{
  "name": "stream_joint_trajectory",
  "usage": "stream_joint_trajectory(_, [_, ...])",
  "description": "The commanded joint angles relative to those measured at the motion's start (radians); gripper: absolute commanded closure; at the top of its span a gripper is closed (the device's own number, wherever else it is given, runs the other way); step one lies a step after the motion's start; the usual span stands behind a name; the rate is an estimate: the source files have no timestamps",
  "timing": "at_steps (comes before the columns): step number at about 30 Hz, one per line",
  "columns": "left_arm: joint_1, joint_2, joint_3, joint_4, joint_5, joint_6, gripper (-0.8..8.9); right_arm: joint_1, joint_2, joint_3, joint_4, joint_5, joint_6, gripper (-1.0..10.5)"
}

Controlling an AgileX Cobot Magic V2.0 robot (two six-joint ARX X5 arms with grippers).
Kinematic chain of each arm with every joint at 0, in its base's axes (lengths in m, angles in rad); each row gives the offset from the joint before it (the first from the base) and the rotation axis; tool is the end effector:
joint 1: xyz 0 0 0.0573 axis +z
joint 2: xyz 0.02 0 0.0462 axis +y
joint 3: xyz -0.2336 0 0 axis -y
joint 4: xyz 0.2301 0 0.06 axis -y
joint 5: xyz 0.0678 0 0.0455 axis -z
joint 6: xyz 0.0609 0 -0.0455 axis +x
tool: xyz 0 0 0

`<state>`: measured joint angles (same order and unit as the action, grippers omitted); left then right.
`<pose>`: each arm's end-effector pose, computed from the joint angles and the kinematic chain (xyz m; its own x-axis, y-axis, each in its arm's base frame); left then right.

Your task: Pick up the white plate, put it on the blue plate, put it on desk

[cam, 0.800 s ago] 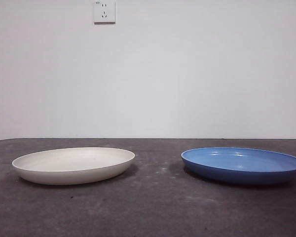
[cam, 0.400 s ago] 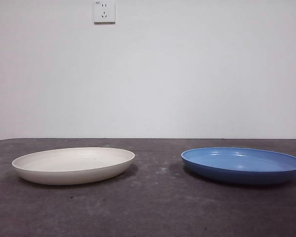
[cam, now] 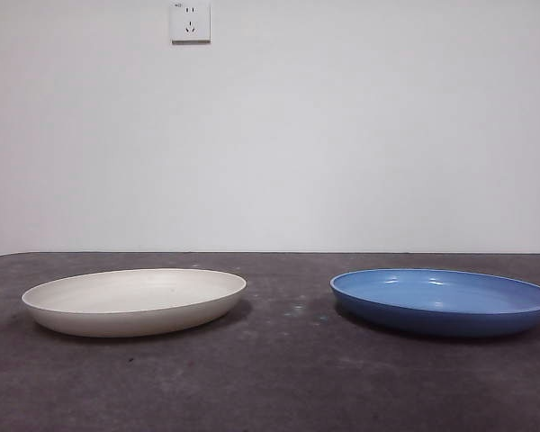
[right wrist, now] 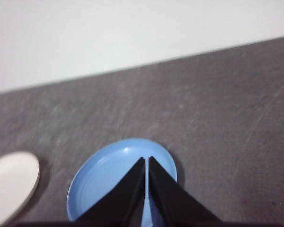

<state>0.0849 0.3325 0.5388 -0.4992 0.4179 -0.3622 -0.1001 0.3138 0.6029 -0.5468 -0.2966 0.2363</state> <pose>0.1320 -0.0136 0.2500 0.9063 -0.3302 -0.2639 0.1876 0.8737 -0.4488 0.1243 0.0054 0.2666 0.9493 0.1984 -0.2437 -0.1211 0.9466 0.2988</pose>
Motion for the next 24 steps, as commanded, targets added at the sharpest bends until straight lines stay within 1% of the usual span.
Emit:
stream_joint_trajectory(1, [0.000, 0.072, 0.063, -0.022, 0.064, 0.104, 8.01, 0.000, 0.087, 0.089, -0.061, -0.046, -0.090, 9.4])
stream_joint_trajectory(7, [-0.023, 0.223, 0.177, -0.108, 0.214, 0.196, 8.01, 0.006, 0.254, 0.250, -0.212, -0.149, -0.173, 9.4])
stream_joint_trajectory(10, [-0.050, 0.293, 0.236, -0.179, 0.257, 0.246, 8.01, 0.031, 0.322, 0.315, -0.287, -0.156, -0.213, 9.4])
stream_joint_trajectory(17, [-0.139, 0.430, 0.357, -0.376, 0.260, 0.375, 8.01, 0.122, 0.451, 0.413, -0.475, -0.156, -0.302, 9.4])
stream_joint_trajectory(20, [-0.178, 0.464, 0.381, -0.424, 0.259, 0.402, 8.01, 0.166, 0.492, 0.430, -0.538, -0.156, -0.328, 9.4])
stream_joint_trajectory(24, [-0.211, 0.478, 0.386, -0.447, 0.259, 0.414, 8.01, 0.213, 0.518, 0.431, -0.572, -0.154, -0.332, 9.4])
